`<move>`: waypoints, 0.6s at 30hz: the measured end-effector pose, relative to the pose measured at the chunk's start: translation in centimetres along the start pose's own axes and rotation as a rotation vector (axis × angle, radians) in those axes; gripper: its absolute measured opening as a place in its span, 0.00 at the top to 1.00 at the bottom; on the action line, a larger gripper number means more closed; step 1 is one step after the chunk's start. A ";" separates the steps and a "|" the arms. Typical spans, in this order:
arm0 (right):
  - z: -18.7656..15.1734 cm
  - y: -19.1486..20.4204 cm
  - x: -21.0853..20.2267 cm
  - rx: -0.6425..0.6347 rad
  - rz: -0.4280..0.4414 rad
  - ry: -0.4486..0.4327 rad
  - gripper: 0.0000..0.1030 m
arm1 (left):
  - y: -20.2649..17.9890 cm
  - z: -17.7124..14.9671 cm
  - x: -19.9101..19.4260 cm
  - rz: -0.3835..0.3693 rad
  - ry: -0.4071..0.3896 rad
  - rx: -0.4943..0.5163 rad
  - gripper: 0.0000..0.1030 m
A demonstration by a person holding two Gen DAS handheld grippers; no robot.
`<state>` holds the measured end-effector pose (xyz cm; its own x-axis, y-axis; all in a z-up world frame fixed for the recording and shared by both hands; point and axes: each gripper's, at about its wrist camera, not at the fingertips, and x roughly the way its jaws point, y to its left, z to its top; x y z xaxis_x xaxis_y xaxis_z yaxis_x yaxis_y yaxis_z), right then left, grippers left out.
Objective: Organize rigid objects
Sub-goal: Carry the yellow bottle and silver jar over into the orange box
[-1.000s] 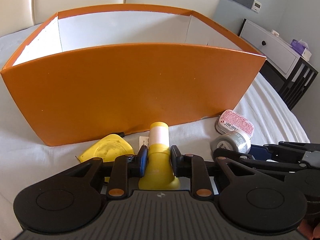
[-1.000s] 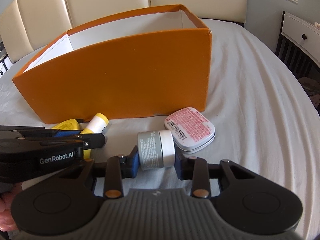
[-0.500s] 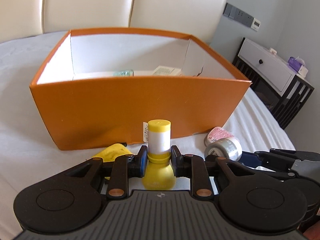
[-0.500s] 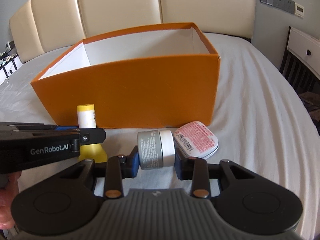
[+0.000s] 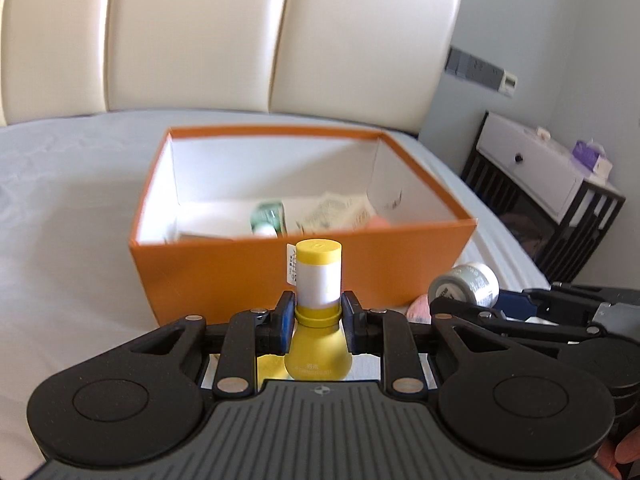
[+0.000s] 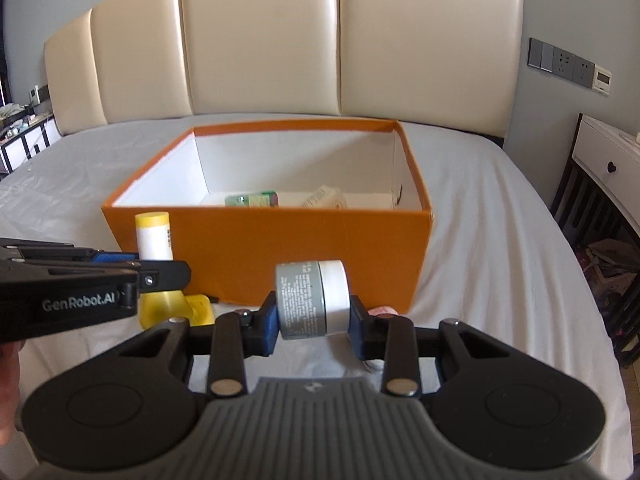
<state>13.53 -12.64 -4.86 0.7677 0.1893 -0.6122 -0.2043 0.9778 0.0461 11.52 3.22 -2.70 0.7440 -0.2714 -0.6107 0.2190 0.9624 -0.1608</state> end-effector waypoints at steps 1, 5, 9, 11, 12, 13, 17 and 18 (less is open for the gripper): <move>0.4 0.0 -0.2 0.000 0.010 -0.005 0.67 | 0.1 0.4 -0.4 0.003 -0.010 -0.005 0.74; 2.9 0.6 -0.5 -0.008 0.044 -0.036 0.67 | 1.0 2.3 -1.4 0.001 -0.027 -0.024 0.74; 5.2 1.2 -0.2 -0.023 0.073 -0.058 0.67 | 2.1 4.2 -1.4 0.013 -0.037 -0.030 0.74; 6.3 1.4 0.1 -0.033 0.081 -0.067 0.67 | 2.7 5.1 -1.4 0.021 -0.049 -0.024 0.74; 6.8 1.6 0.3 -0.036 0.083 -0.069 0.67 | 2.9 5.6 -1.3 0.021 -0.053 -0.023 0.74; 7.3 1.7 0.6 -0.037 0.086 -0.070 0.67 | 3.2 6.1 -1.1 0.019 -0.055 -0.023 0.74; 9.5 2.4 2.4 -0.033 0.106 -0.060 0.67 | 4.6 8.0 0.2 0.006 -0.046 -0.035 0.74; 10.0 2.6 2.9 -0.034 0.104 -0.056 0.67 | 5.0 8.4 0.6 0.005 -0.040 -0.041 0.74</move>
<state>21.30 -8.70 1.37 0.7736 0.2957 -0.5605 -0.3051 0.9490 0.0796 18.38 7.72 2.63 0.7700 -0.2659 -0.5800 0.1894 0.9633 -0.1901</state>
